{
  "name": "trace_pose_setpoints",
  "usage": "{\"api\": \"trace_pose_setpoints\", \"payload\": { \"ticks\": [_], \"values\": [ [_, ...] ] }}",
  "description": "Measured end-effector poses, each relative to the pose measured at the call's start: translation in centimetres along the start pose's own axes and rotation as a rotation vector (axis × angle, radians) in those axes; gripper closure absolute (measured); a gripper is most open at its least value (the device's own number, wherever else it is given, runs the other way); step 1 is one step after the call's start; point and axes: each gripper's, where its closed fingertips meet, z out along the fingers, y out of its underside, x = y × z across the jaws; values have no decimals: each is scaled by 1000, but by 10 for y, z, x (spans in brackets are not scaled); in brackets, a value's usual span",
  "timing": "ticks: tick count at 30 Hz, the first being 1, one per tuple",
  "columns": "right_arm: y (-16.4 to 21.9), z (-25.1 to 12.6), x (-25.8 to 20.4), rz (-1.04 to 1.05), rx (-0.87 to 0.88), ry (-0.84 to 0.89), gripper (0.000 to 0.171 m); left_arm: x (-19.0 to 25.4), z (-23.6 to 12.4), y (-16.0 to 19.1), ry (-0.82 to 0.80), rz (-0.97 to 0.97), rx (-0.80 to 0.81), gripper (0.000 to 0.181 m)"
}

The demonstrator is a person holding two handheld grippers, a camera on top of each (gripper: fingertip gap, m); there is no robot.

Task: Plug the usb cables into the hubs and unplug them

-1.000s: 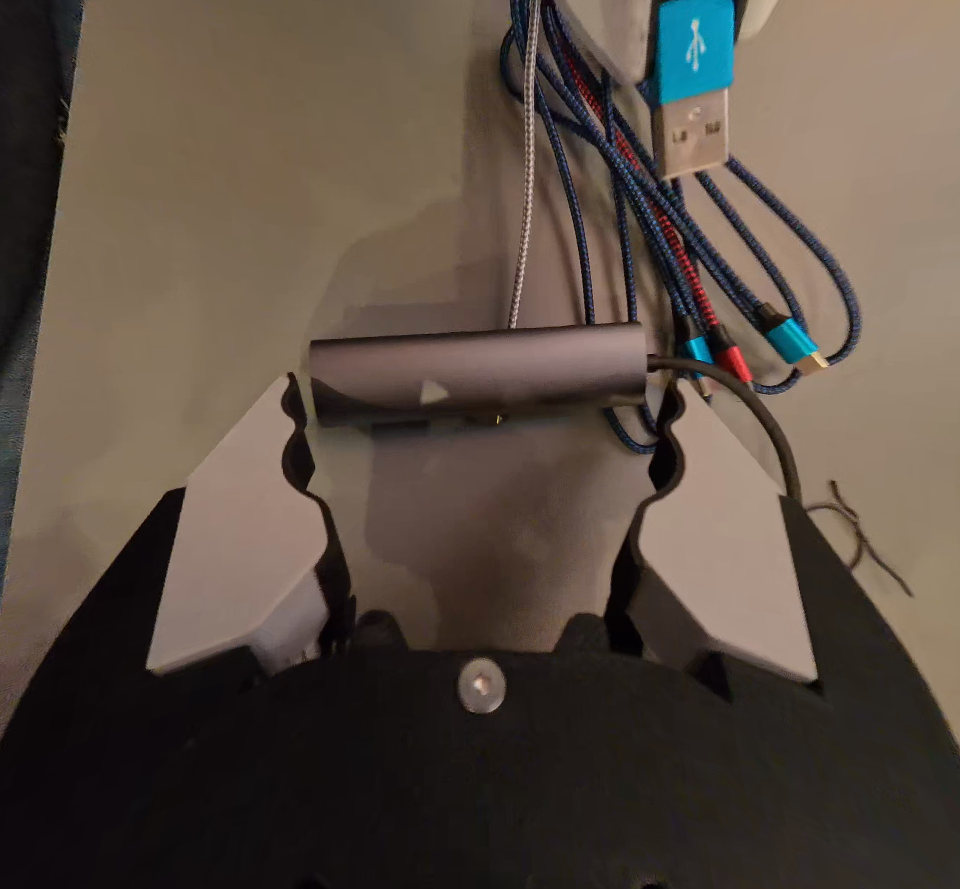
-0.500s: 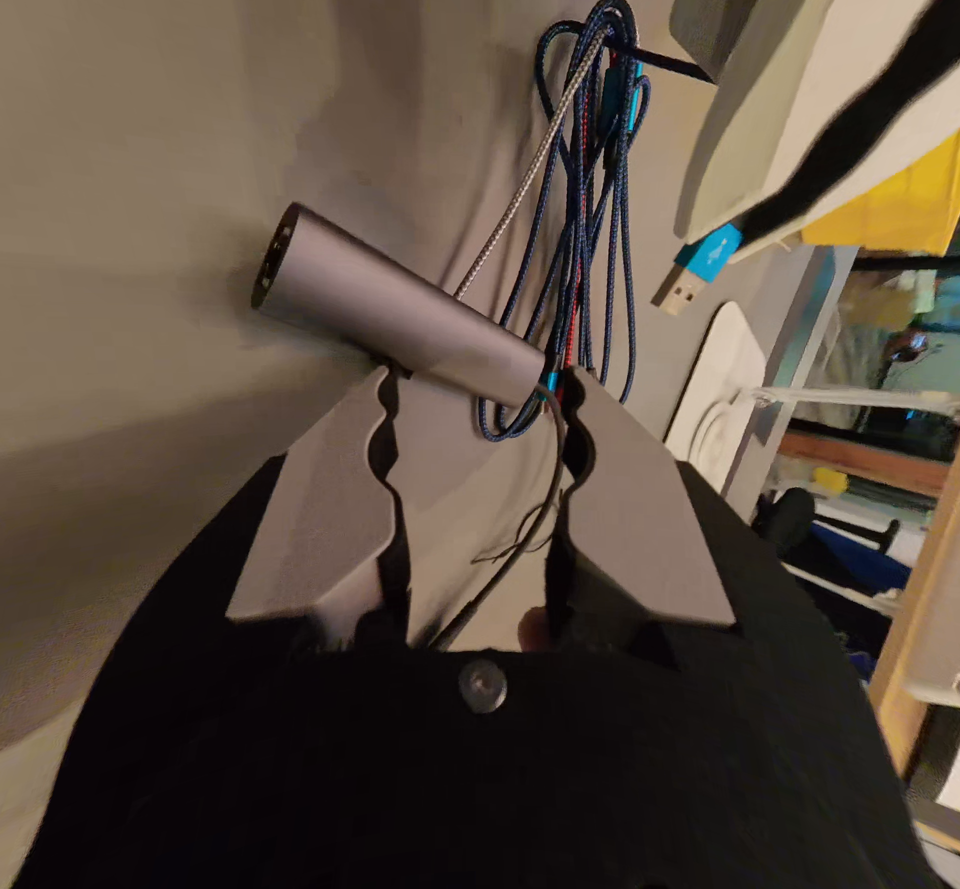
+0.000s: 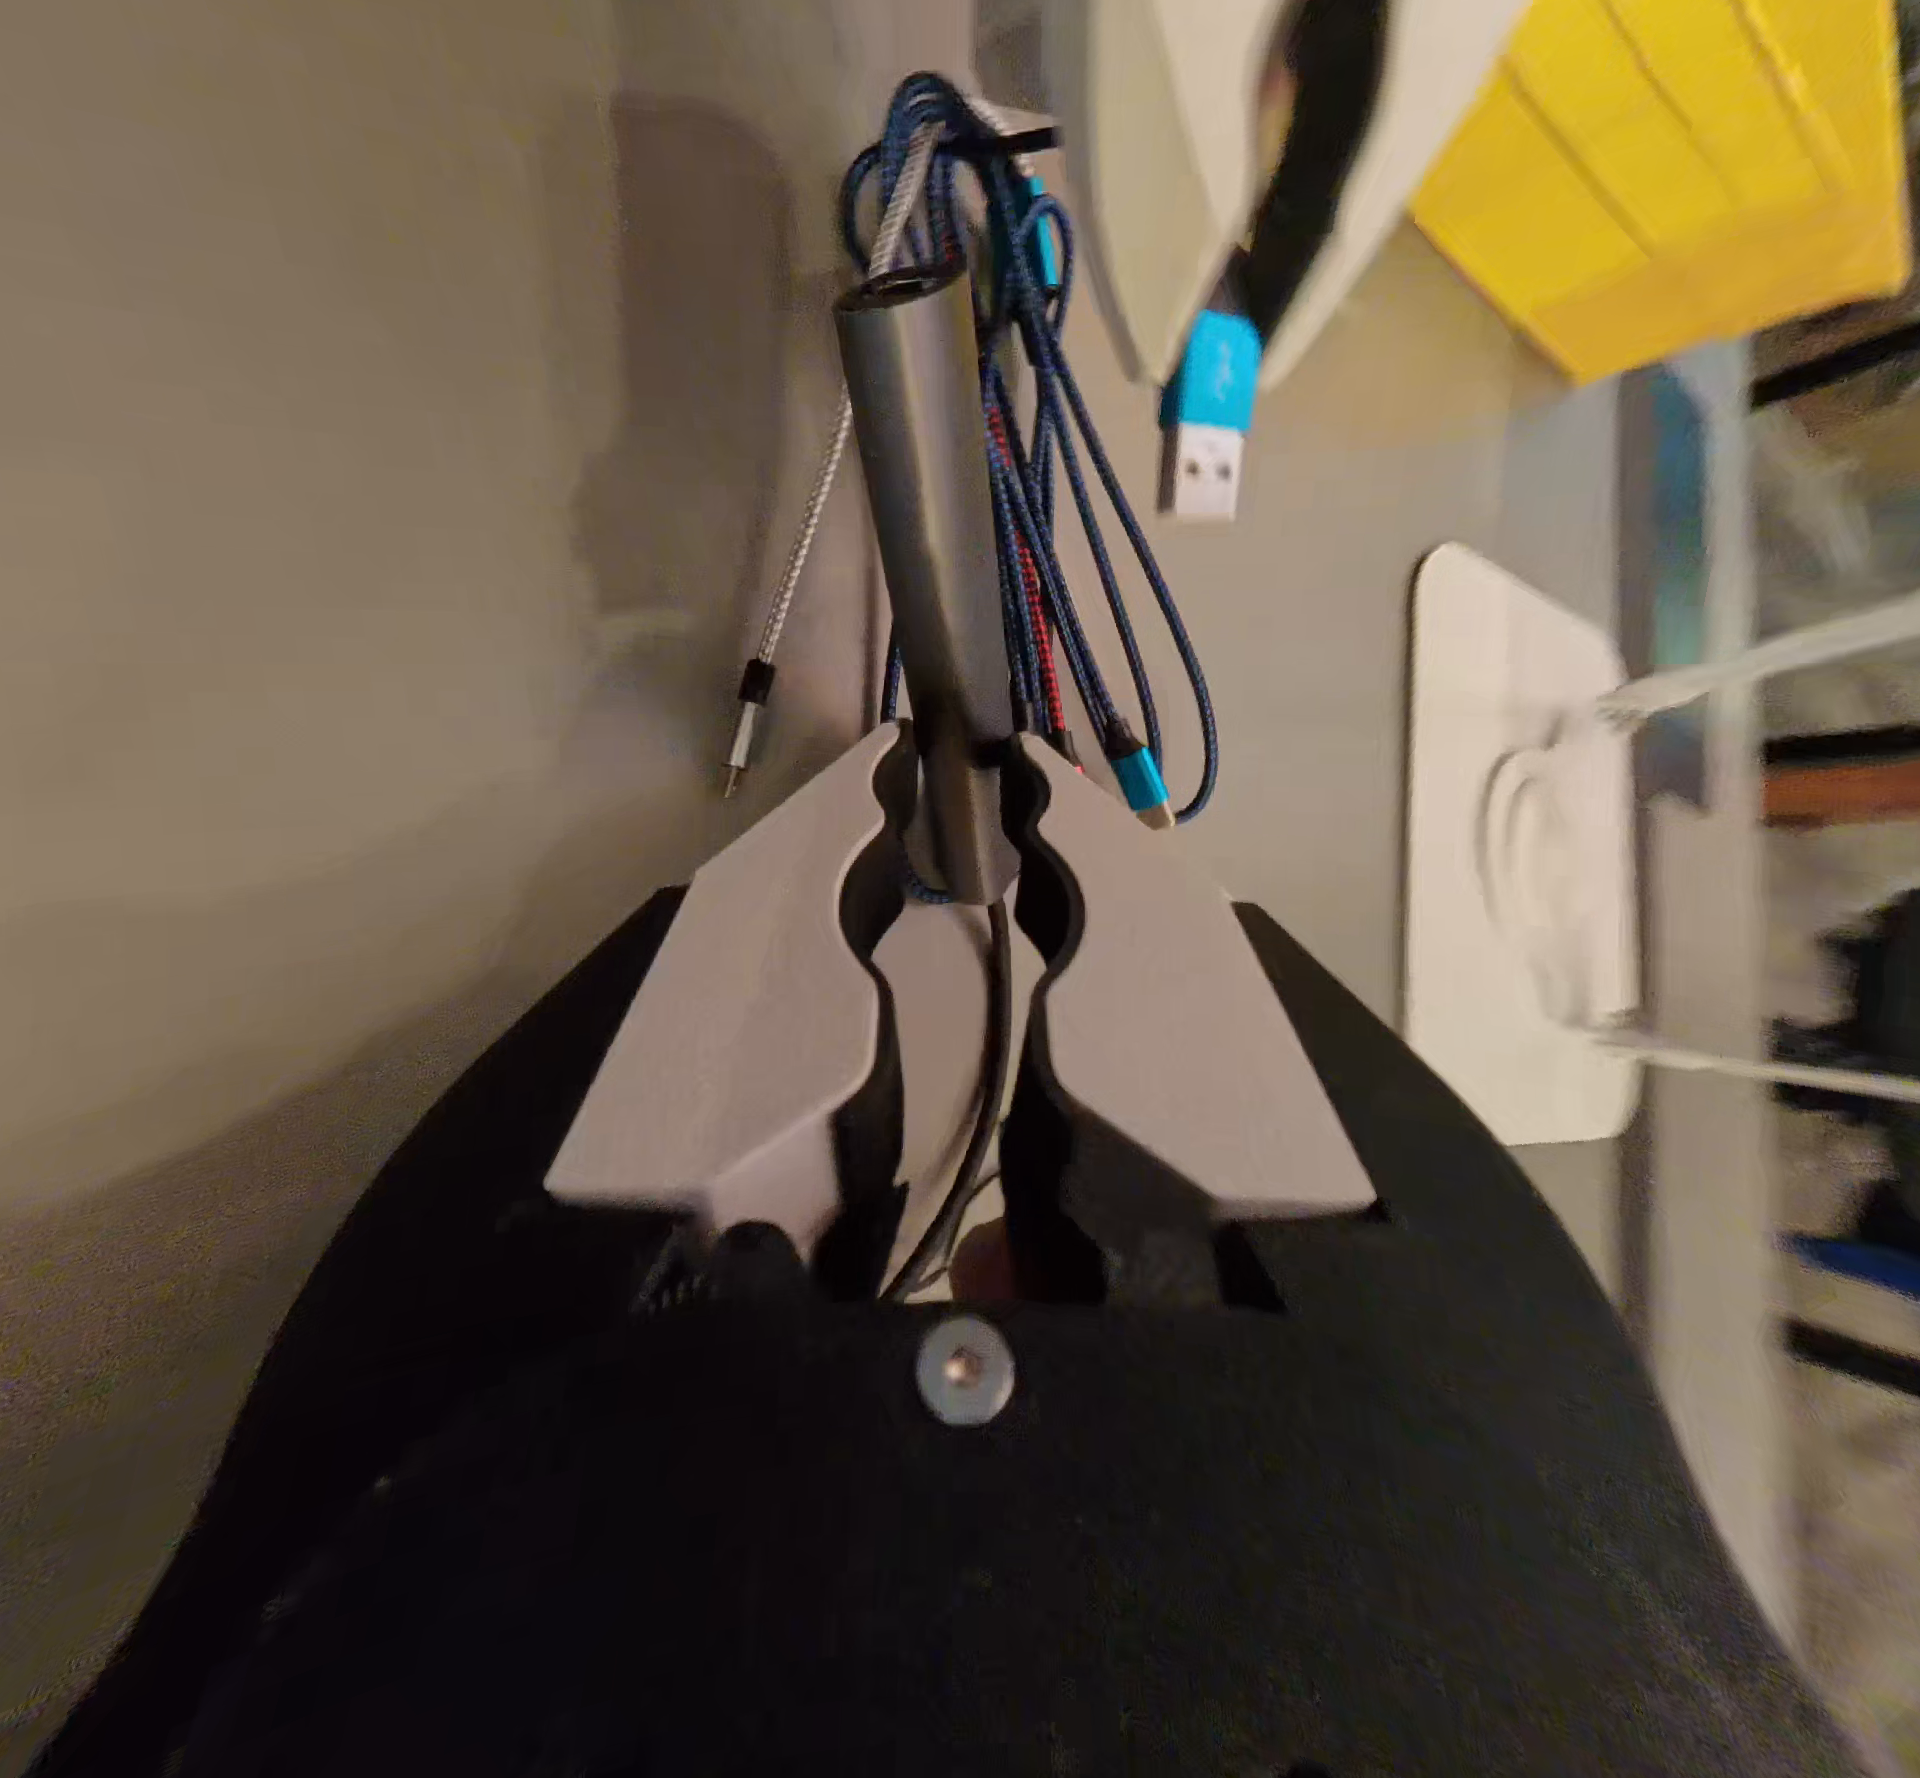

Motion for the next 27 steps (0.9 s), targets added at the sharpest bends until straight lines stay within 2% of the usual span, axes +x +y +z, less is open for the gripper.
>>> {"api": "trace_pose_setpoints", "payload": {
  "ticks": [5, 8, 10, 14, 19, 21, 24, 27],
  "values": [
    [-9, -19, 0, 565, 117, -307, 157, -13, -9, -3, -39, -26, 27, 168],
    [-5, -23, -1, 901, 130, -466, 157, -15, -10, -1, -52, -33, 30, 168],
    [-1, -22, -2, 1035, 141, -516, 157, -18, -10, 3, -74, -36, 18, 168],
    [19, -8, 1, 1196, 105, -490, 159, -17, -10, 6, -68, -53, 28, 168],
    [39, 0, 14, 1244, 65, -362, 153, -16, -10, 7, -67, -42, 20, 168],
    [42, 1, 10, 1249, 63, -340, 126, -17, -11, 6, -66, -44, 24, 168],
    [42, -4, 5, 1155, 55, -297, 107, -17, -11, 7, -63, -47, 27, 168],
    [47, -16, 14, 918, -7, -143, 91, -15, -10, 7, -57, -46, 29, 168]
  ]
}}
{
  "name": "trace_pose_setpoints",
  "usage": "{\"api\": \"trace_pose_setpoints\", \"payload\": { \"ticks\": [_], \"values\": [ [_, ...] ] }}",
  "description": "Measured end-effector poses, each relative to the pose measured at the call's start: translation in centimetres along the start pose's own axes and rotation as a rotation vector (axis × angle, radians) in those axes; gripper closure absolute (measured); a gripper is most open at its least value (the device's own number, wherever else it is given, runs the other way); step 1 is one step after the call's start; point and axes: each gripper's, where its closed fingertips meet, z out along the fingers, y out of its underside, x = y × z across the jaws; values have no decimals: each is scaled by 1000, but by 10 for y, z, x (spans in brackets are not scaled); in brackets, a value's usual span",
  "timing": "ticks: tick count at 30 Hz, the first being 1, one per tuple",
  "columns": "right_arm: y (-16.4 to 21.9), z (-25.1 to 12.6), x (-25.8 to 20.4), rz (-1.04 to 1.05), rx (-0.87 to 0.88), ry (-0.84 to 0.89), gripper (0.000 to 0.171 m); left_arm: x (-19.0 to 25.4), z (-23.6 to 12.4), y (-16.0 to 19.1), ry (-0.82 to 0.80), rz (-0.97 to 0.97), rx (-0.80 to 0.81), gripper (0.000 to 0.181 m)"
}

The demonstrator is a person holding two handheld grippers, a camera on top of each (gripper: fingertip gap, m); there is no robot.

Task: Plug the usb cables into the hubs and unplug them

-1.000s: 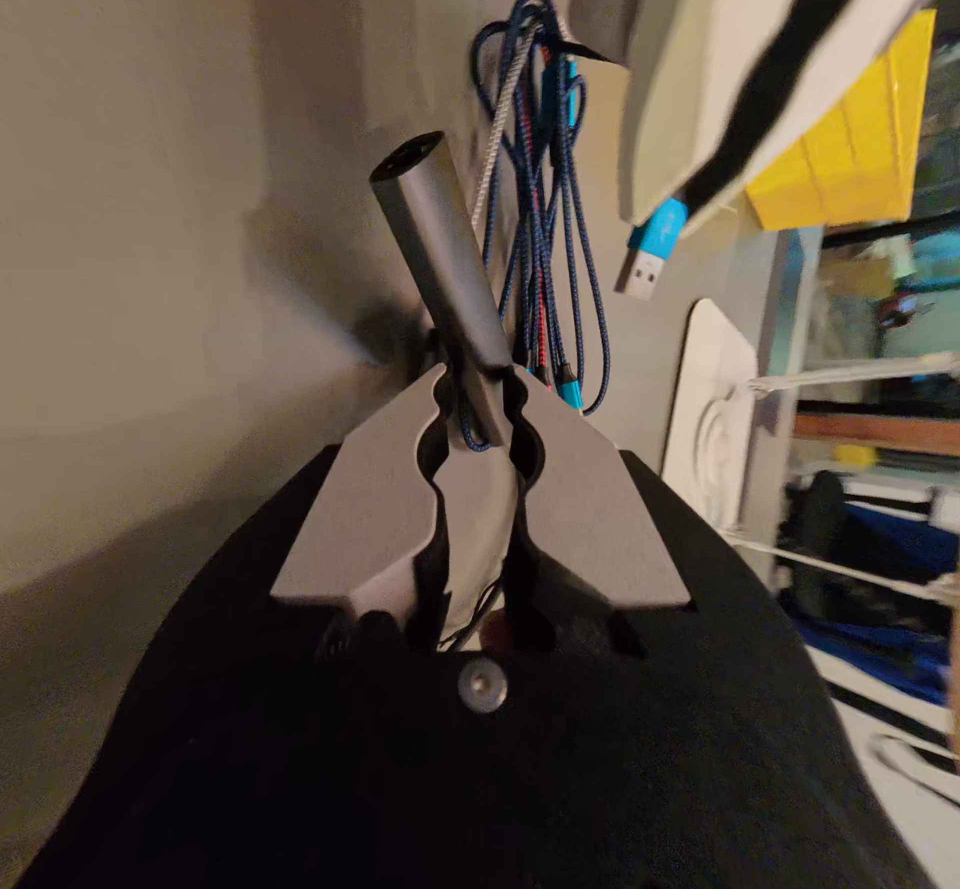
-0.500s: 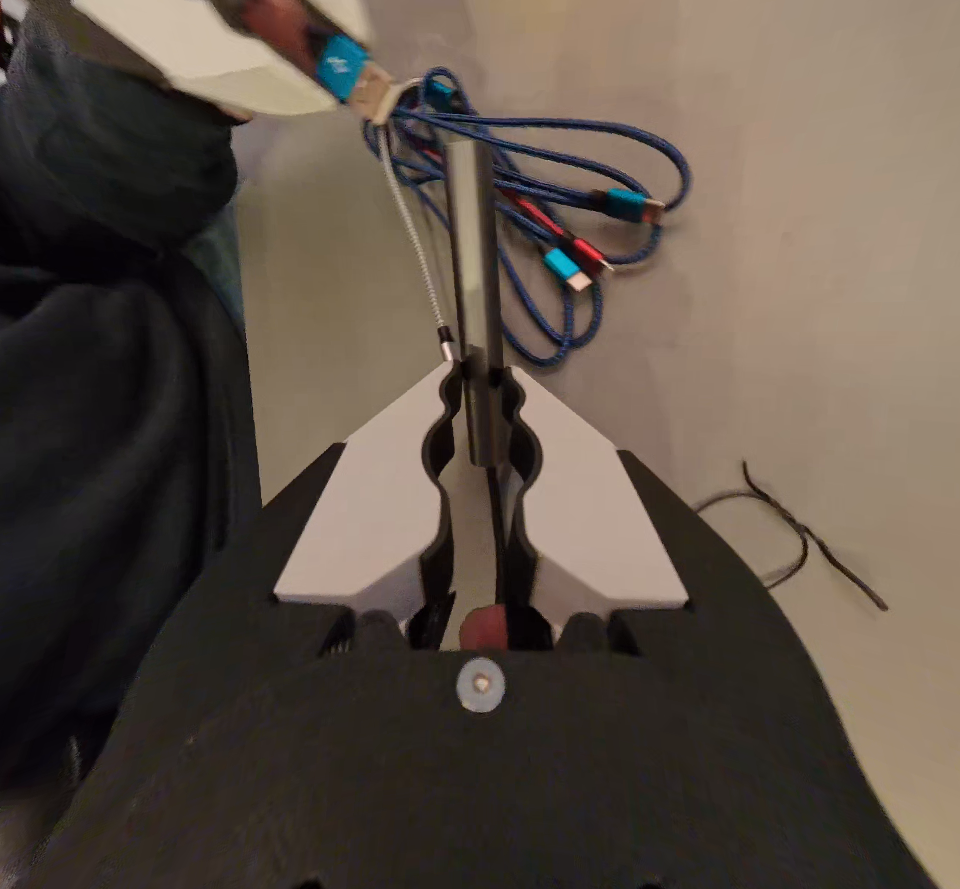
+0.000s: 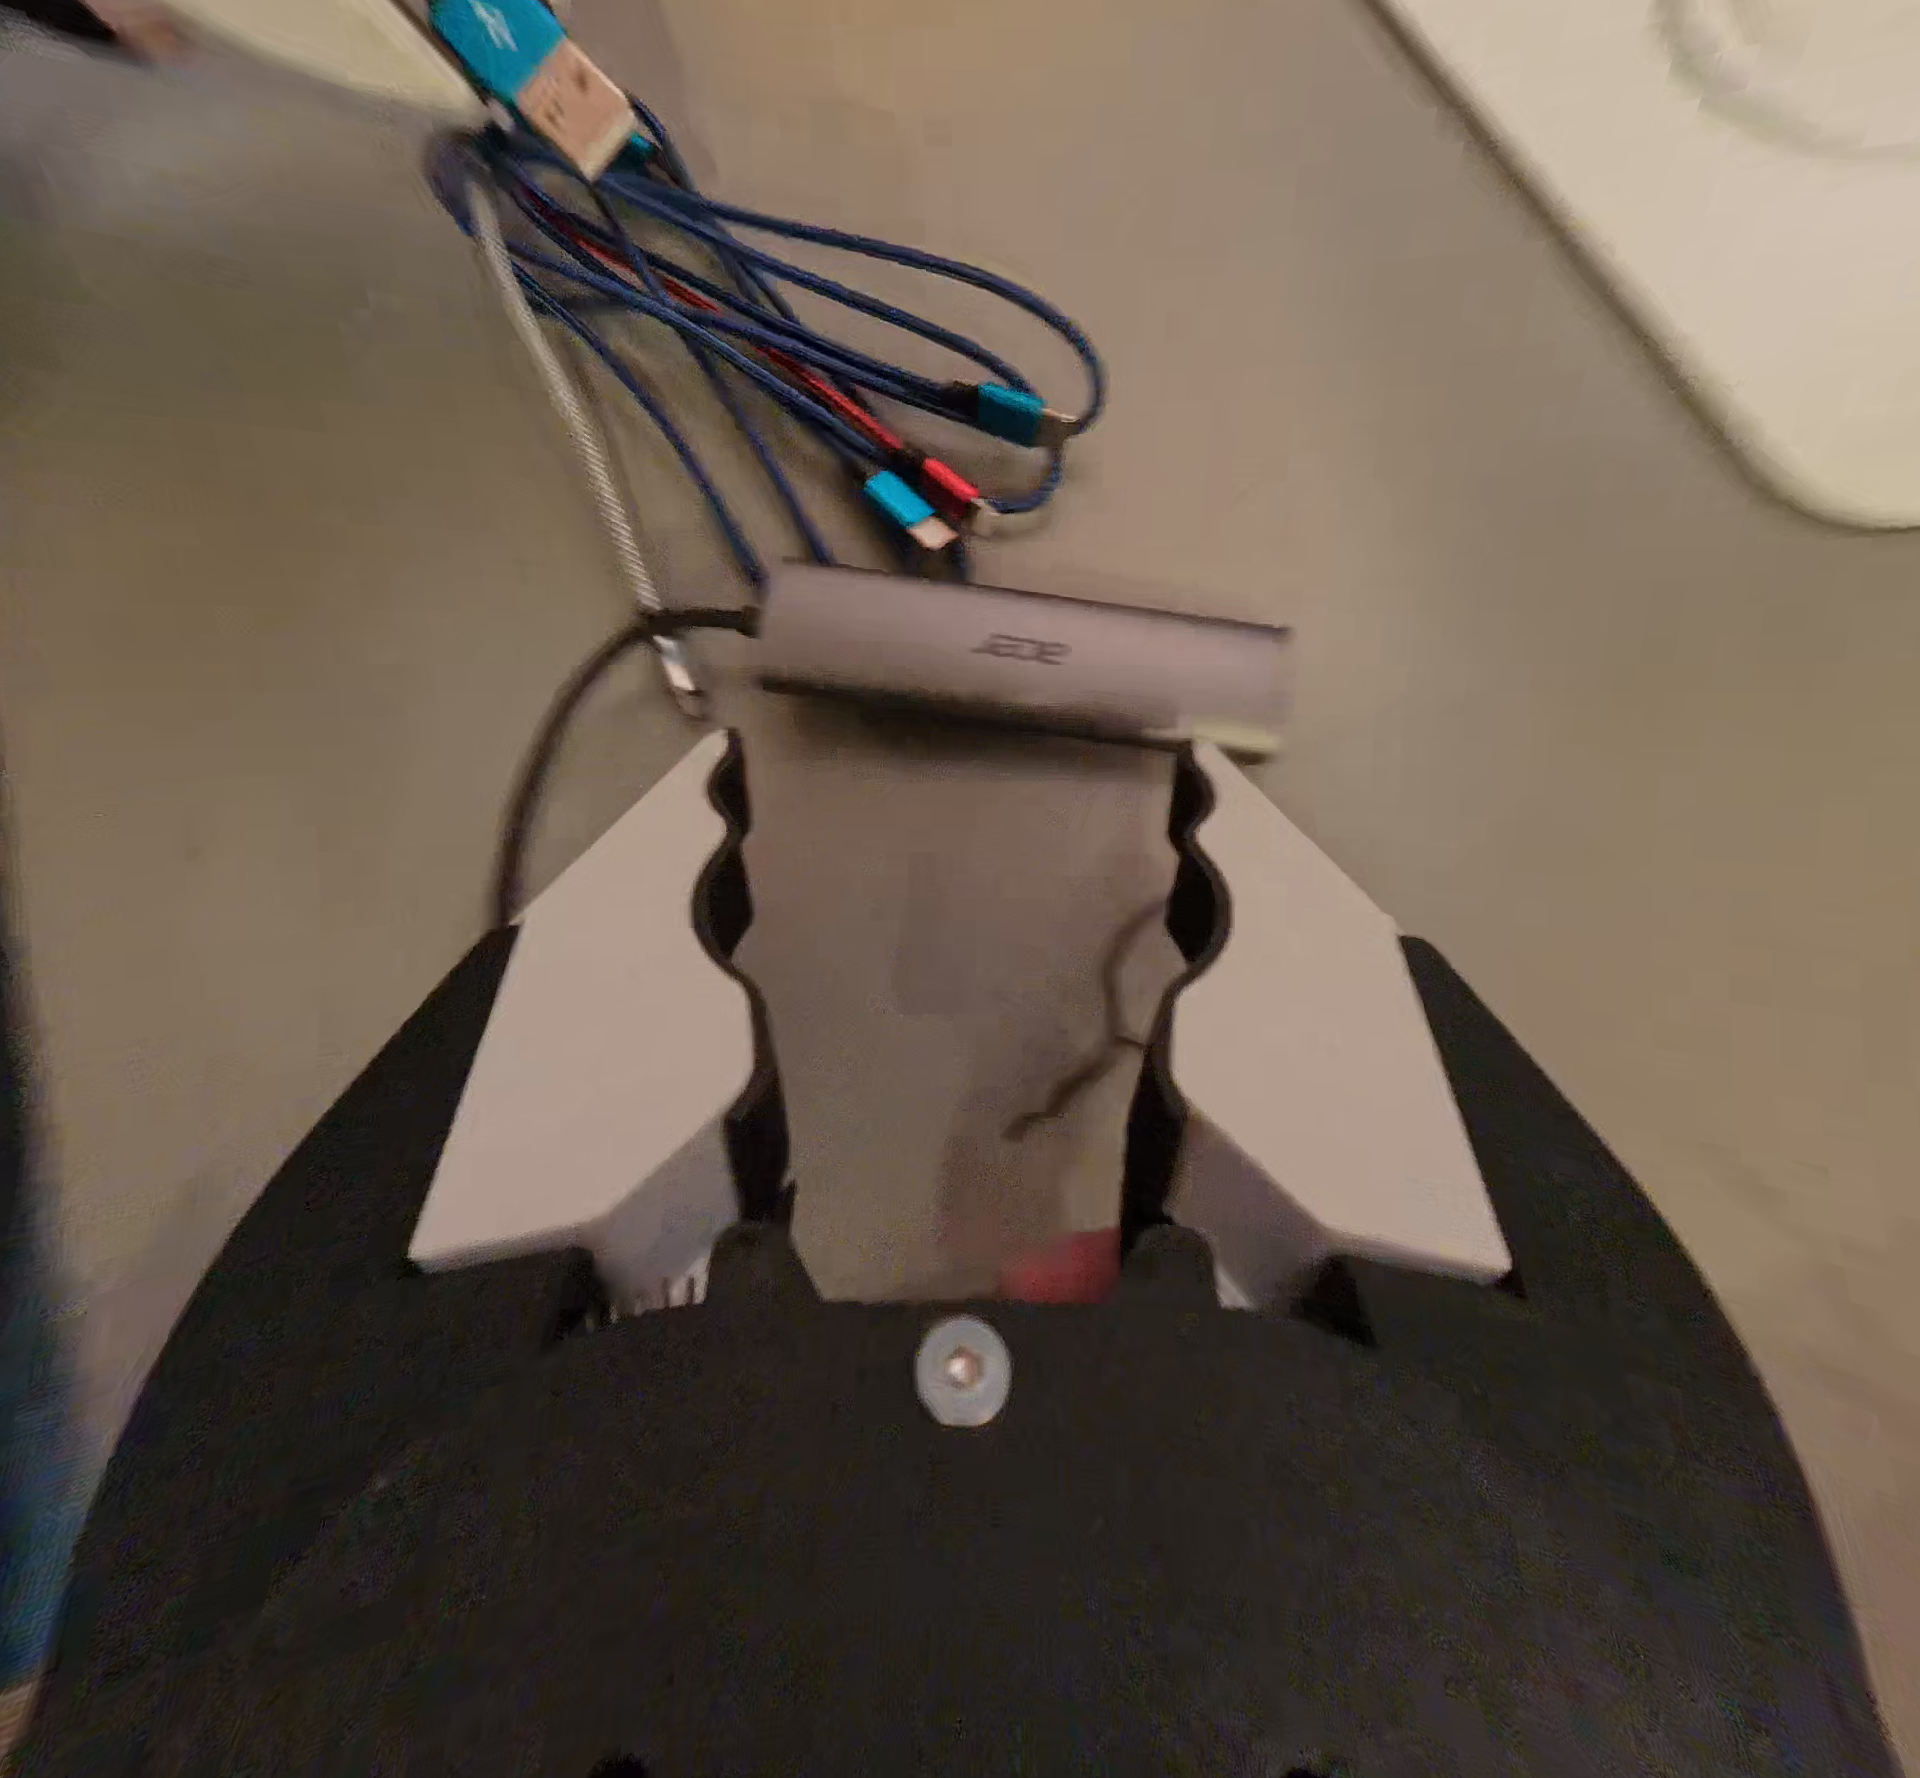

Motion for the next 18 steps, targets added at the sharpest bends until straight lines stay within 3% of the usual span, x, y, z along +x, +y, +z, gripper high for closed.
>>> {"api": "trace_pose_setpoints", "payload": {
  "ticks": [2, 5, 10, 18],
  "values": [
    [0, -3, 13, -123, -27, 142, 65, 1, 1, 0, 2, 2, -1, 168],
    [-1, 10, 10, -59, -12, 159, 44, 0, 2, -1, 1, 3, -1, 168],
    [8, 33, 18, 4, -13, 207, 47, 1, 2, 0, 8, -8, 5, 168],
    [-3, 34, 27, -4, 30, 205, 54, -1, 2, 1, 4, -13, 10, 168]
  ]
}}
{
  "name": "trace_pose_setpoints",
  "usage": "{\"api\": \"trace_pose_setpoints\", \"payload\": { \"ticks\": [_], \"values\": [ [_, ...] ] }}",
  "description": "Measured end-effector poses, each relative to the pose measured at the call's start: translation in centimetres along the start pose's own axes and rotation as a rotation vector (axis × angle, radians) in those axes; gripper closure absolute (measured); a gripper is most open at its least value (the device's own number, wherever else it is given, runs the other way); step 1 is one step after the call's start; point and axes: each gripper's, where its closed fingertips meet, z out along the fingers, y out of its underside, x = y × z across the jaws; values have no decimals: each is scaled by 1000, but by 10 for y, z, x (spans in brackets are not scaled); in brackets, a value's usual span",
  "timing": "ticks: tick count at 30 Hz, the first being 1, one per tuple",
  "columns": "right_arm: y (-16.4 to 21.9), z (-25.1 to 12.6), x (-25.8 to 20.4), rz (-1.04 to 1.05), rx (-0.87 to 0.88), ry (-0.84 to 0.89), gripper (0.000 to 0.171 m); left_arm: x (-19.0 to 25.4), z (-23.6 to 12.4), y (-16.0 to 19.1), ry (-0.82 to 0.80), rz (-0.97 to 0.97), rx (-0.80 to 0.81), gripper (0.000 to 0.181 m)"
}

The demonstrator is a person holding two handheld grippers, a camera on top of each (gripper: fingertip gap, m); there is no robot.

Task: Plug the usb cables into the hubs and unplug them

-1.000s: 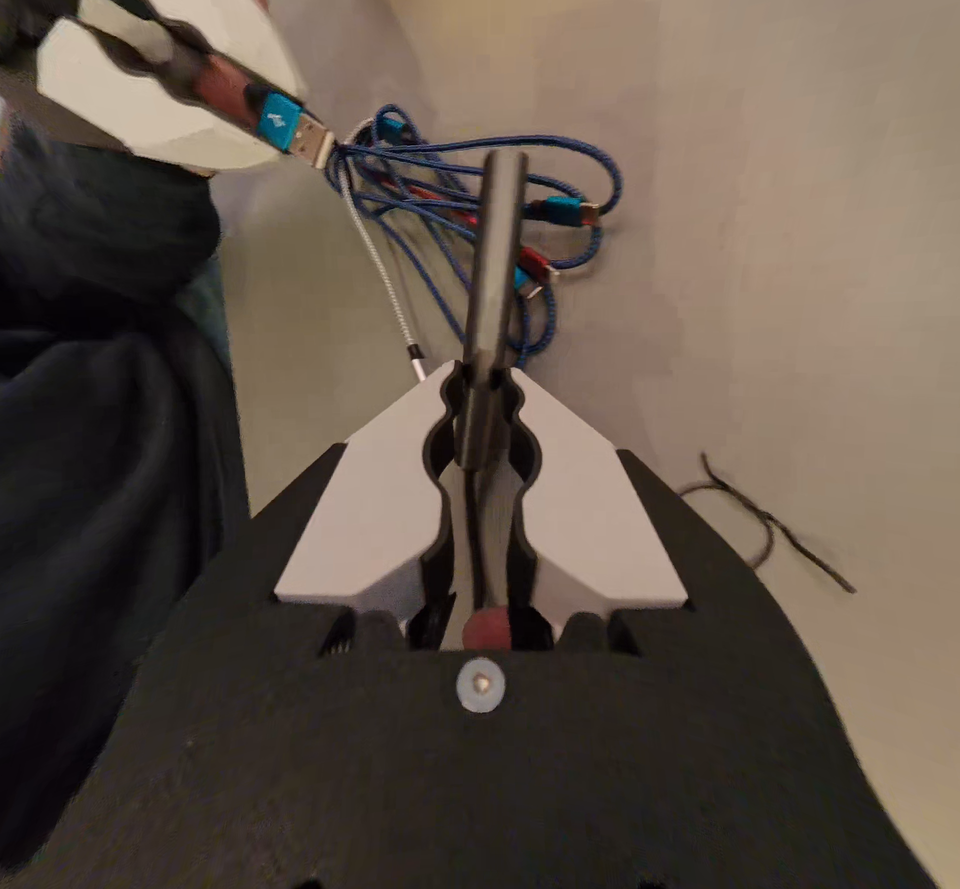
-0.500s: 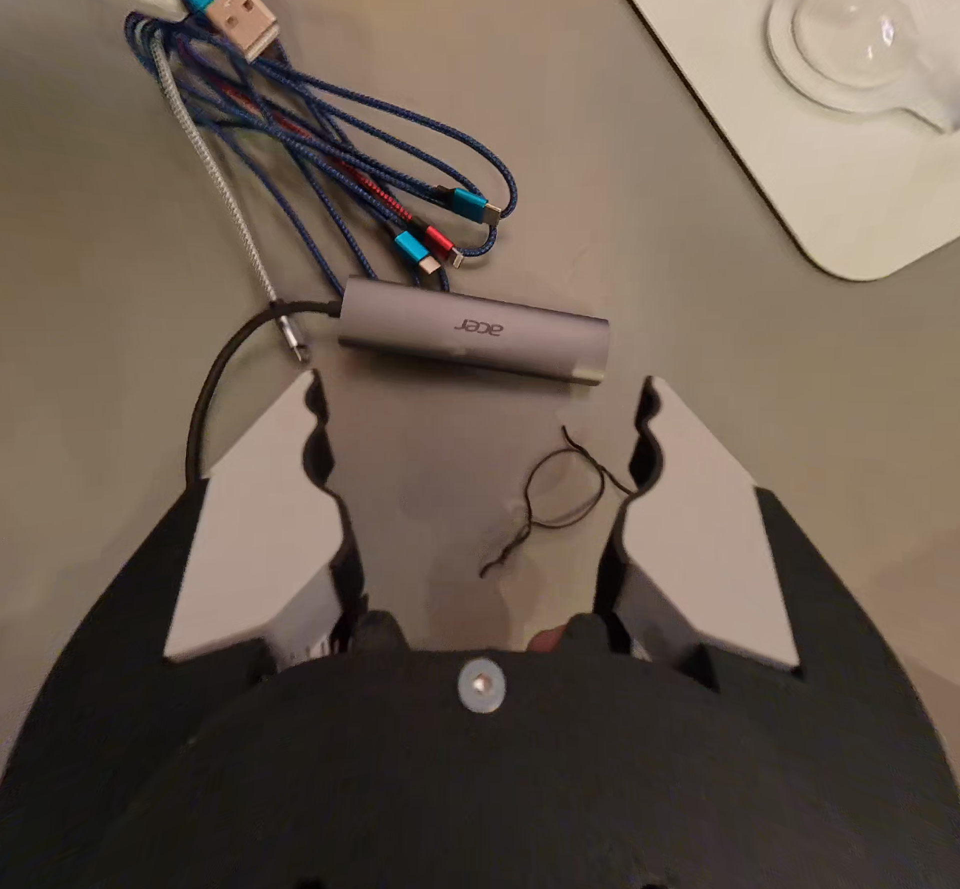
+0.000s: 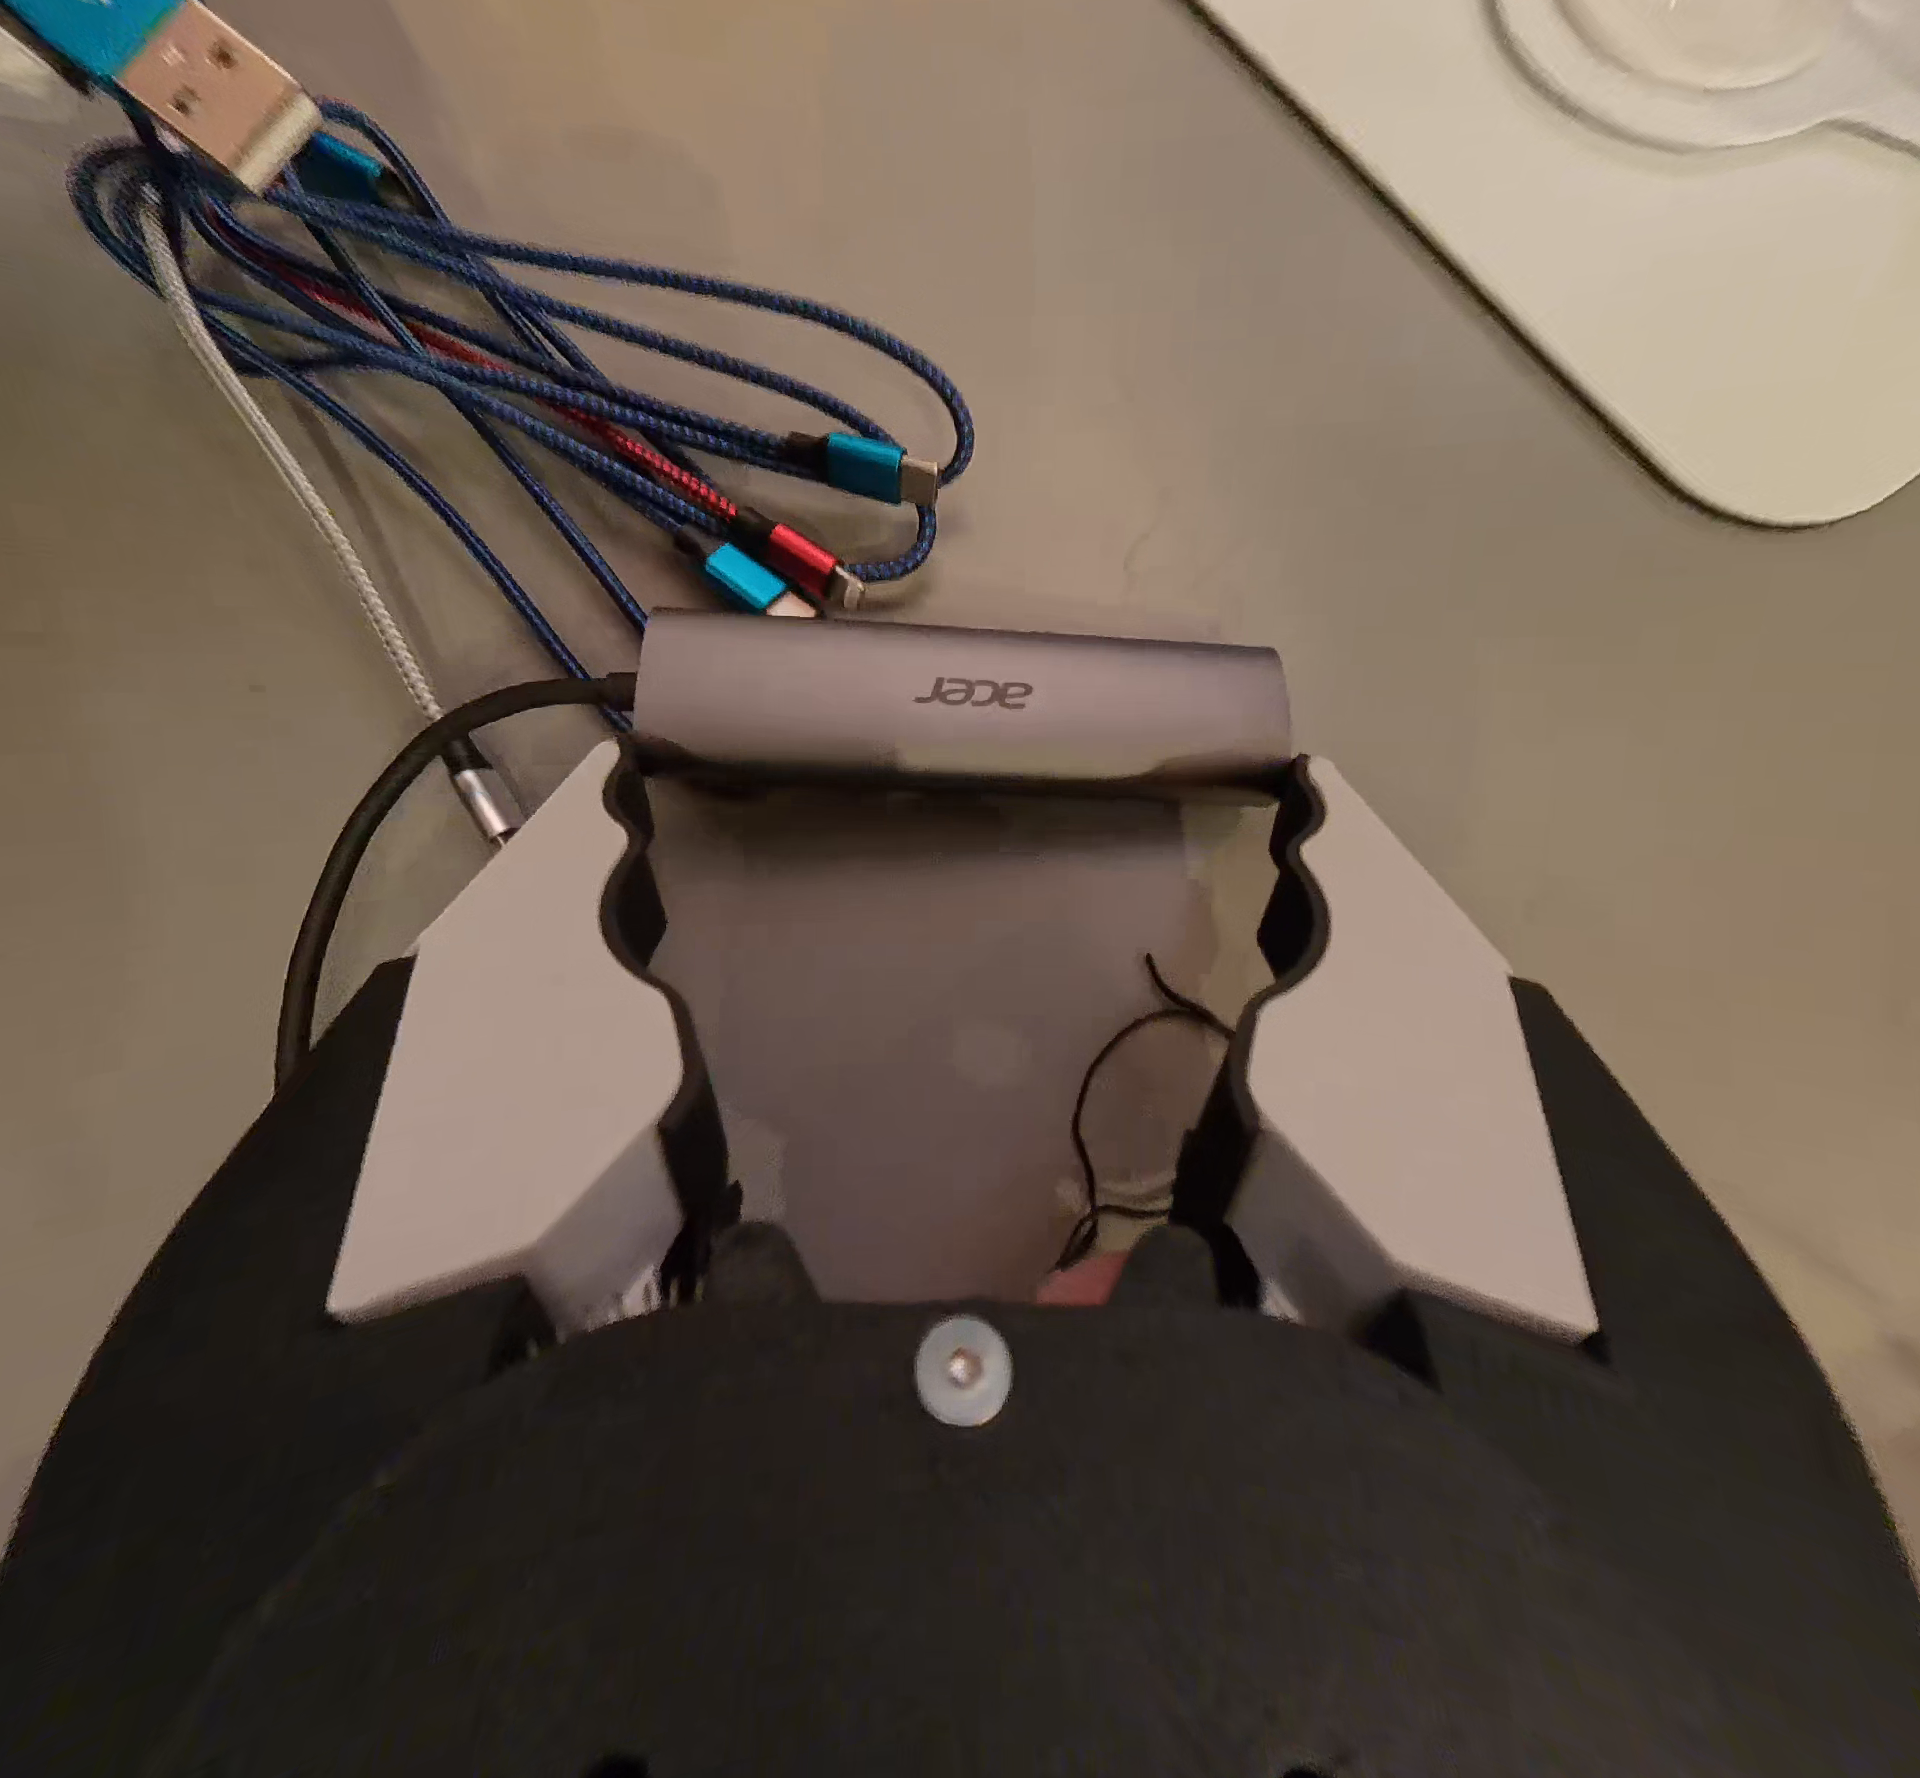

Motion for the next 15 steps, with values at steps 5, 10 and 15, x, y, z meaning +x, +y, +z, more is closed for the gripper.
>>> {"api": "trace_pose_setpoints", "payload": {
  "ticks": [5, 10, 15],
  "values": [
    [-15, -13, -6, -26, 96, -85, 54, -3, -2, -1, -4, -3, 3, 168],
    [-38, -39, -23, -94, 227, -233, 54, -3, -4, -9, 3, 9, 4, 168],
    [-65, -77, -44, -166, 391, -399, 54, 2, -6, -27, 43, 5, 31, 168]
  ]
}}
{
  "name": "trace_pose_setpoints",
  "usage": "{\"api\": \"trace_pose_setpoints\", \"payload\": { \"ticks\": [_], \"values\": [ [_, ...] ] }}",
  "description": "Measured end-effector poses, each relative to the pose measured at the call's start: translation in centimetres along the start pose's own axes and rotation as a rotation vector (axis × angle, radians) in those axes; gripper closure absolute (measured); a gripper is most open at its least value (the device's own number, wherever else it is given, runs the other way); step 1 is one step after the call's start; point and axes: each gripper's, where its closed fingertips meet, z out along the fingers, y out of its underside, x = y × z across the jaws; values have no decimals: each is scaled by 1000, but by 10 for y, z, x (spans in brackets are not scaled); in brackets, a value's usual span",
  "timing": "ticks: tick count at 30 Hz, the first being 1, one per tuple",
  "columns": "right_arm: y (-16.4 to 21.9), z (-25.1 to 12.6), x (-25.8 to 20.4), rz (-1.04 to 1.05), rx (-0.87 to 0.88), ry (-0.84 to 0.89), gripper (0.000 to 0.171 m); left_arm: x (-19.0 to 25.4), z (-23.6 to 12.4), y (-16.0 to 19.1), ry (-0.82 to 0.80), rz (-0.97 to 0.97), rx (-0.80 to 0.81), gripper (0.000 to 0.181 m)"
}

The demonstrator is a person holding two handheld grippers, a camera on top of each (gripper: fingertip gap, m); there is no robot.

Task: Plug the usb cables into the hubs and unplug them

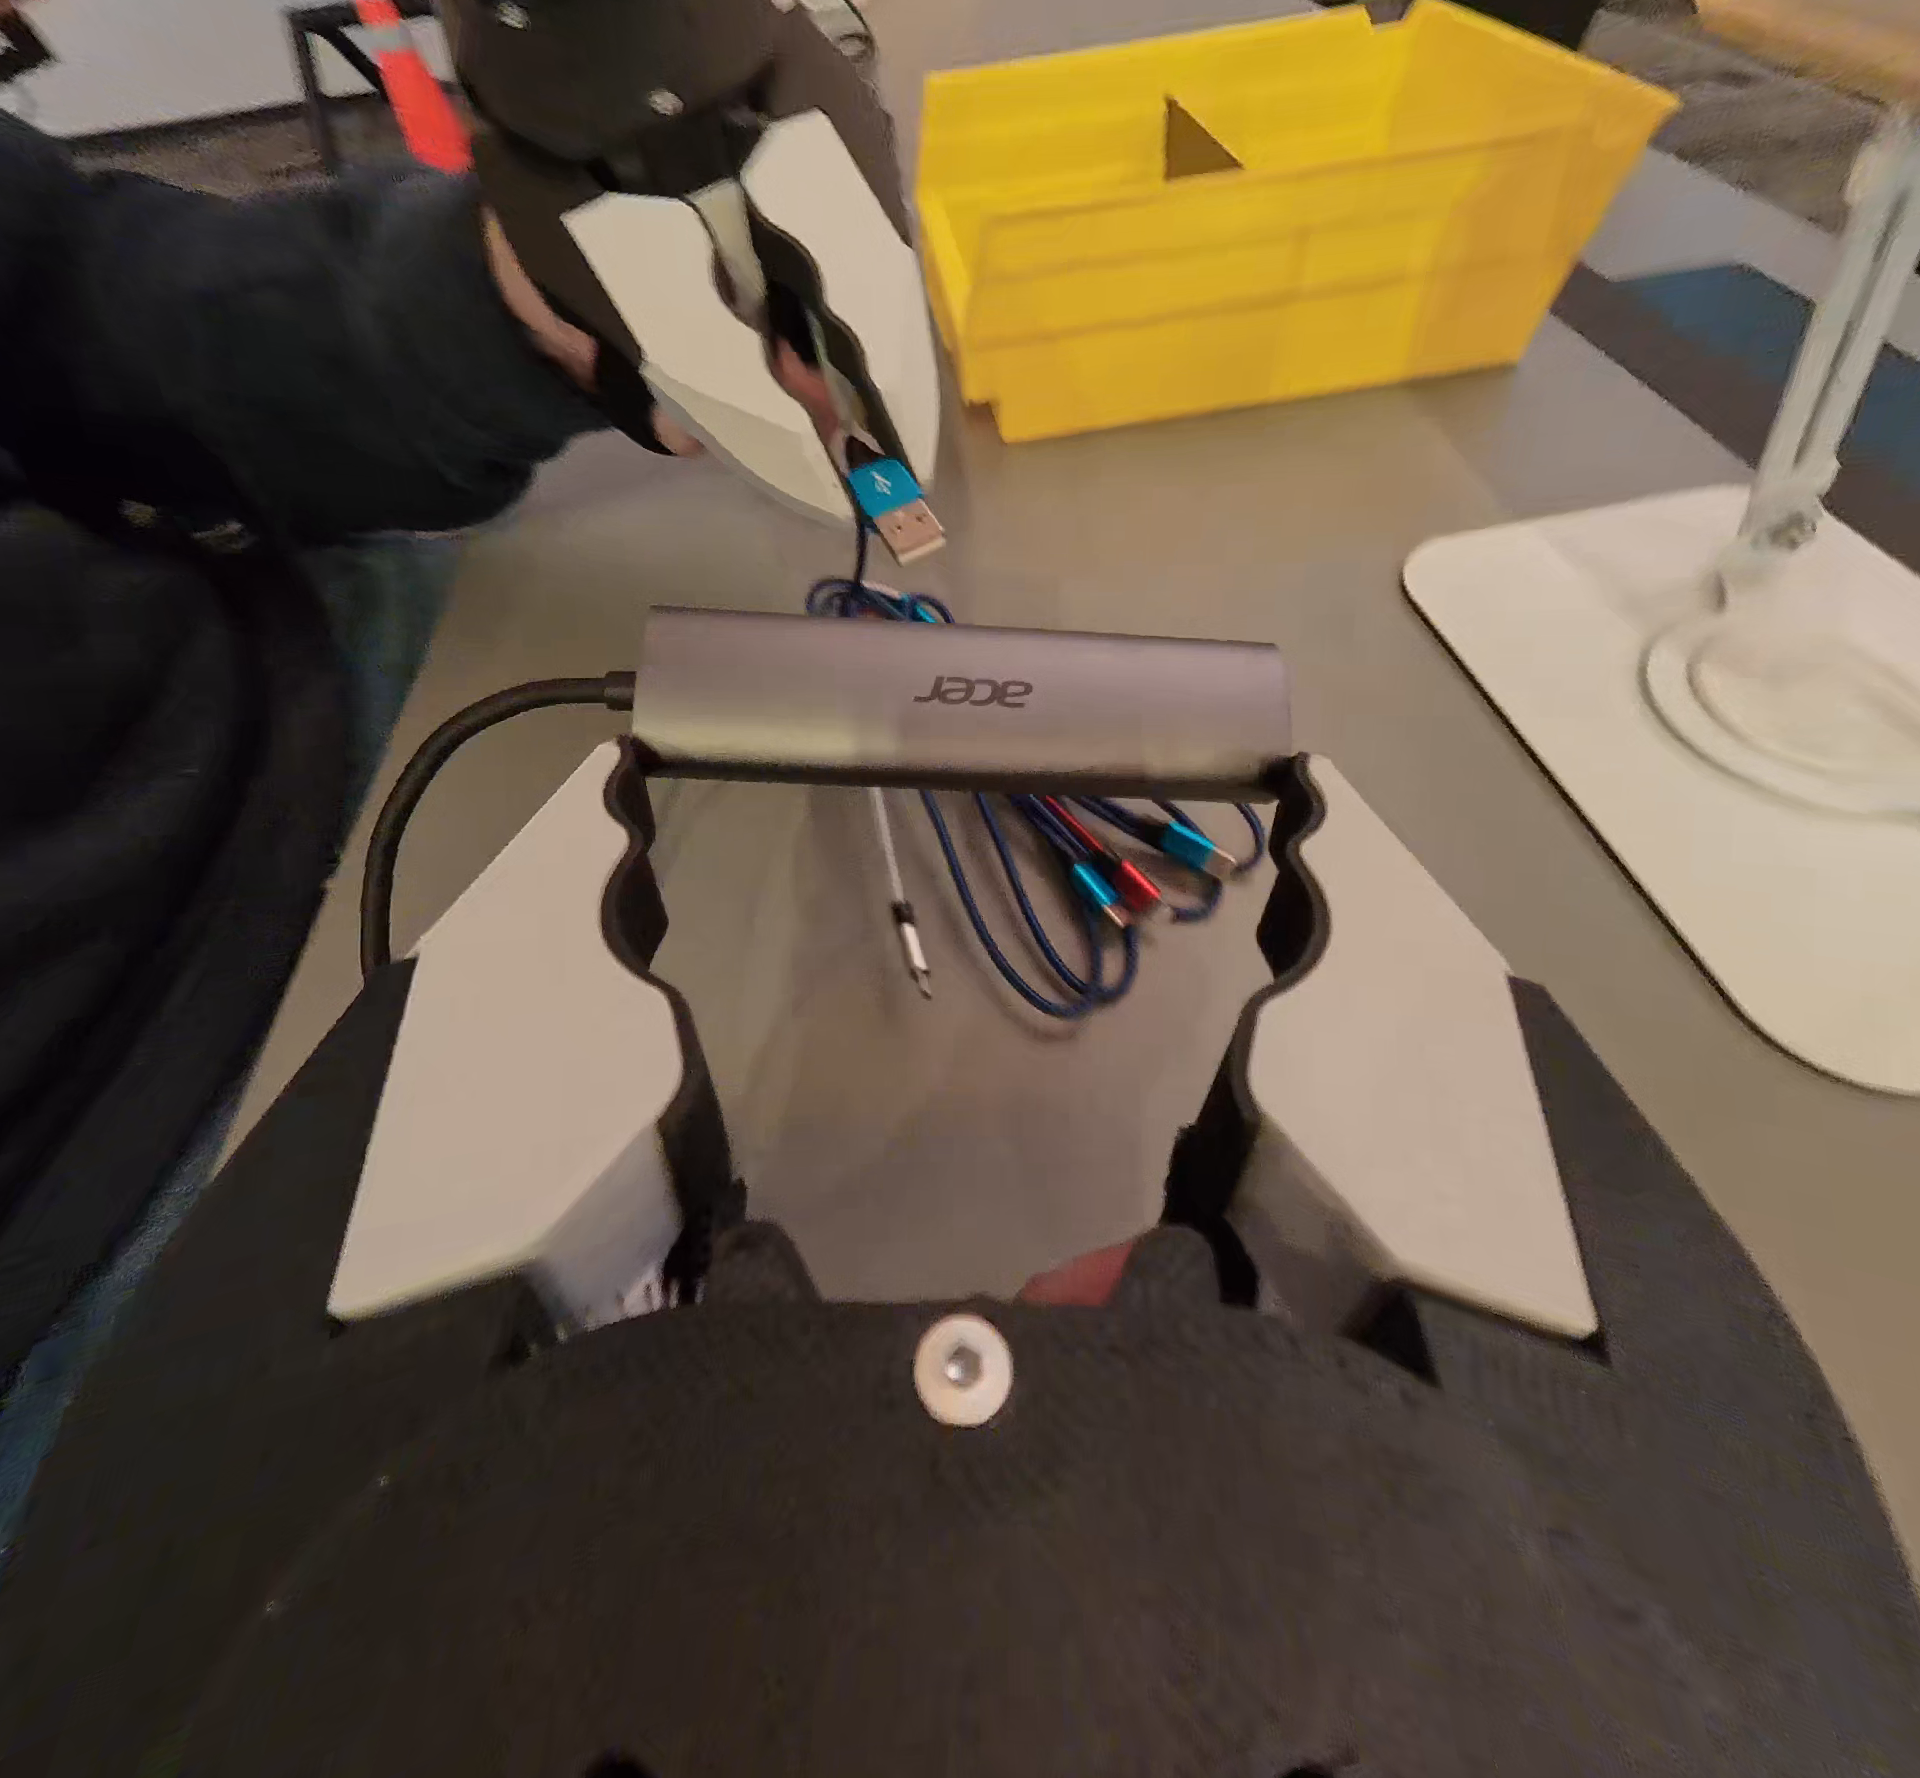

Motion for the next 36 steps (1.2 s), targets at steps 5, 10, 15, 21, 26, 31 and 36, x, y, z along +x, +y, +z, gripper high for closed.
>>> {"api": "trace_pose_setpoints", "payload": {
  "ticks": [5, 10, 15, 21, 26, 31, 36],
  "values": [
    [-10, -5, -12, -70, 8, -58, 54, 6, -2, -19, 53, -25, 26, 168],
    [-14, -2, -18, -116, -11, -75, 54, 8, 1, -25, 73, 18, -42, 168],
    [-14, -2, -23, -159, -46, -99, 54, 8, 2, -30, 100, 30, -67, 168],
    [-19, -3, -31, -173, -53, -142, 54, 8, 2, -37, 118, 25, -59, 168],
    [-19, -3, -35, -187, -80, -164, 54, 12, 4, -38, 123, 43, -76, 168],
    [-22, -4, -37, -196, -84, -173, 54, 14, 5, -39, 137, 37, -76, 168],
    [-21, -4, -38, -201, -98, -179, 54, 15, 5, -38, 150, 26, -73, 168]
  ]
}}
